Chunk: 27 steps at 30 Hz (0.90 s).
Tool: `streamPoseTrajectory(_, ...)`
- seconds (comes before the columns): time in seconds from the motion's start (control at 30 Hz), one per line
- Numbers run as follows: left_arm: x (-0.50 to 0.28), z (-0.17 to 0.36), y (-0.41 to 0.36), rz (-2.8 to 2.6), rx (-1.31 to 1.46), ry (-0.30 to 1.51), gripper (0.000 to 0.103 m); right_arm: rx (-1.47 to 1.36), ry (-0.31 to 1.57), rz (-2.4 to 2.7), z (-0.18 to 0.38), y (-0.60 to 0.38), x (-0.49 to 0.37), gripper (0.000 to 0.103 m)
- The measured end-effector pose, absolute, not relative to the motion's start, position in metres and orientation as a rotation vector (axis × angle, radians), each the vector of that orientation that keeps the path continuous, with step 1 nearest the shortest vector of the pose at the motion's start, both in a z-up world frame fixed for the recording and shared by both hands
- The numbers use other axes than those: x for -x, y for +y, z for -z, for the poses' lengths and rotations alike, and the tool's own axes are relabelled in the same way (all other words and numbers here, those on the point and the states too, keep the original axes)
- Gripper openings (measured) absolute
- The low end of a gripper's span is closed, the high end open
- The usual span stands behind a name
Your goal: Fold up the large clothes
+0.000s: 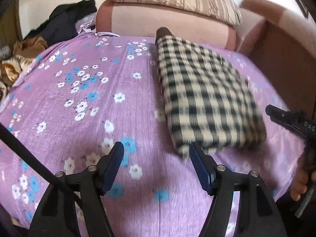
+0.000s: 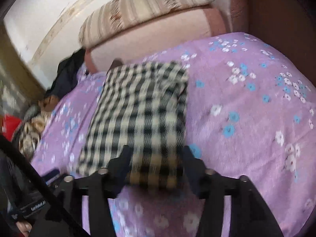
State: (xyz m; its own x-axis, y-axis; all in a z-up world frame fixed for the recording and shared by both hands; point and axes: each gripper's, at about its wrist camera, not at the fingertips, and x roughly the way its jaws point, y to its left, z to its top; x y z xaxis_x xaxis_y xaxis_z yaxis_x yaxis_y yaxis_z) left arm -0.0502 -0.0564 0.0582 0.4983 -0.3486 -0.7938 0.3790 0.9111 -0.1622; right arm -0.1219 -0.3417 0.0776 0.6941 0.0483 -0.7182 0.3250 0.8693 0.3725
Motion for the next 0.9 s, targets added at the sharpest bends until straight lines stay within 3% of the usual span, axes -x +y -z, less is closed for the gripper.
streamPoseTrajectory(0.07,0.033,-0.060,-0.057,0.466,0.007,0.969,0.079,-0.546,0.787,0.186,-0.075,-0.362,0.107,0.067)
streamPoseTrajectory(0.4,-0.063,-0.041,-0.106,0.658,0.191,1.121,0.079,-0.977,0.824,0.023,0.001,-0.444,0.027,0.068)
streamPoseTrajectory(0.67,-0.090,-0.011,-0.136,0.709,0.259,1.238,0.084,-0.963,0.832,-0.103,0.014,-0.431,-0.014,0.069)
streamPoseTrajectory(0.7,-0.091,-0.008,-0.137,0.707,0.266,1.244,0.082,-0.937,0.842,-0.108,0.013,-0.426,-0.019,0.068)
streamPoseTrajectory(0.77,-0.091,-0.008,-0.136,0.688,0.258,1.239,0.066,-0.913,0.860,-0.114,0.011,-0.417,-0.029,0.048)
streamPoseTrajectory(0.83,-0.090,-0.014,-0.132,0.691,0.236,1.224,0.043,-0.900,0.851,-0.126,0.005,-0.410,-0.034,0.041)
streamPoseTrajectory(0.9,-0.092,-0.025,-0.126,0.696,0.233,1.206,0.036,-0.877,0.825,-0.146,-0.008,-0.402,-0.038,0.037)
